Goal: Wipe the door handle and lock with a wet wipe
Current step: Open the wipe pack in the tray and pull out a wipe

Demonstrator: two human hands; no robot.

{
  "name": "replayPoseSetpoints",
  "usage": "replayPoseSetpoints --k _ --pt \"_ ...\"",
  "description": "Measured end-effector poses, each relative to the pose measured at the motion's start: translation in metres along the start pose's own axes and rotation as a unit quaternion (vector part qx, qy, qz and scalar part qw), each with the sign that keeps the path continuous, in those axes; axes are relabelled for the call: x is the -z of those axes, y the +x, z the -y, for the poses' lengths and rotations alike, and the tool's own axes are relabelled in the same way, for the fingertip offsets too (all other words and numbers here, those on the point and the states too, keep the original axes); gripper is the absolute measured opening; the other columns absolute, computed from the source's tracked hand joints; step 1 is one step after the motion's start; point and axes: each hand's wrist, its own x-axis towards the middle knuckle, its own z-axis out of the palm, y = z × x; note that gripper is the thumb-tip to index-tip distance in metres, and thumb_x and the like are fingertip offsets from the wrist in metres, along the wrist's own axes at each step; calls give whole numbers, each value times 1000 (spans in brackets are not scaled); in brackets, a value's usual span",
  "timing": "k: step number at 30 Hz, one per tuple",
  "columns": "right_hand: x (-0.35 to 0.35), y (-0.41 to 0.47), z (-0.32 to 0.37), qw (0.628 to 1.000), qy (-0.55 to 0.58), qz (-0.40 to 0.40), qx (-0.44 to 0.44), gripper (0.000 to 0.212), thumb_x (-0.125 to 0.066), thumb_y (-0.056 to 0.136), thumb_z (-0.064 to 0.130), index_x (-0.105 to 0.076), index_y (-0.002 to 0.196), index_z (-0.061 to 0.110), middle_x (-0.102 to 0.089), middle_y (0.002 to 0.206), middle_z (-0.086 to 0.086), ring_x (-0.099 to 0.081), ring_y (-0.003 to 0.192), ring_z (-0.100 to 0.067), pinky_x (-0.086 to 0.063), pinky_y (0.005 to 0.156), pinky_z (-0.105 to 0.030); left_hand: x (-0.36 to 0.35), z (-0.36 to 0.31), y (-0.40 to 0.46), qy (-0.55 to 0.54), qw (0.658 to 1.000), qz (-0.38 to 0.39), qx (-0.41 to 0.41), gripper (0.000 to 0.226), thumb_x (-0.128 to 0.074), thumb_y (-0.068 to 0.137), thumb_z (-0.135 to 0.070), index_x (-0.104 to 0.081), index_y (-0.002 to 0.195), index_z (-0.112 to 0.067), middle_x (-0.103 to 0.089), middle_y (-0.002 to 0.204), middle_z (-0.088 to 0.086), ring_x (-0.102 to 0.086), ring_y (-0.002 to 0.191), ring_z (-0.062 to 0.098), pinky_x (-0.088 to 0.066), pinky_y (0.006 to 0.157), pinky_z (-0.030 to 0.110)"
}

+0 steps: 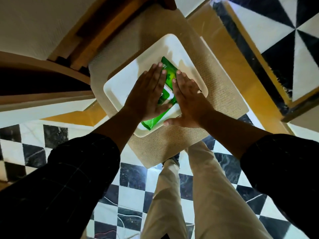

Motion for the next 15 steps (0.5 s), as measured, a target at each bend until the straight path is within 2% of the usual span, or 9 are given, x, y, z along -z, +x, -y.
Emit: replayPoseSetpoints --k 7,11,15 --pt "-5 5 -7 1000 -10 15 3 134 -38 58 93 8 149 6 14 159 -20 14 146 -32 0 115 -48 11 1 7 -21 998 54 -25 88 -26 96 -56 -8 152 9 -4 161 34 -5 152 42 -15 124 48" --pt "-2 4 -8 999 -26 20 -3 133 -41 58 90 4 150 5 12 159 -20 10 146 -33 -2 115 -48 22 4 6 -47 996 38 -65 73 -33 101 -40 -19 148 14 -19 156 37 -19 149 45 -27 122 51" --pt "2 0 -1 1000 -19 3 -7 119 -42 70 80 -3 149 1 6 159 -22 4 146 -36 -8 117 -52 35 9 -8 -16 997 12 -73 74 -28 101 -45 -23 149 10 -21 158 33 -20 149 42 -28 120 52"
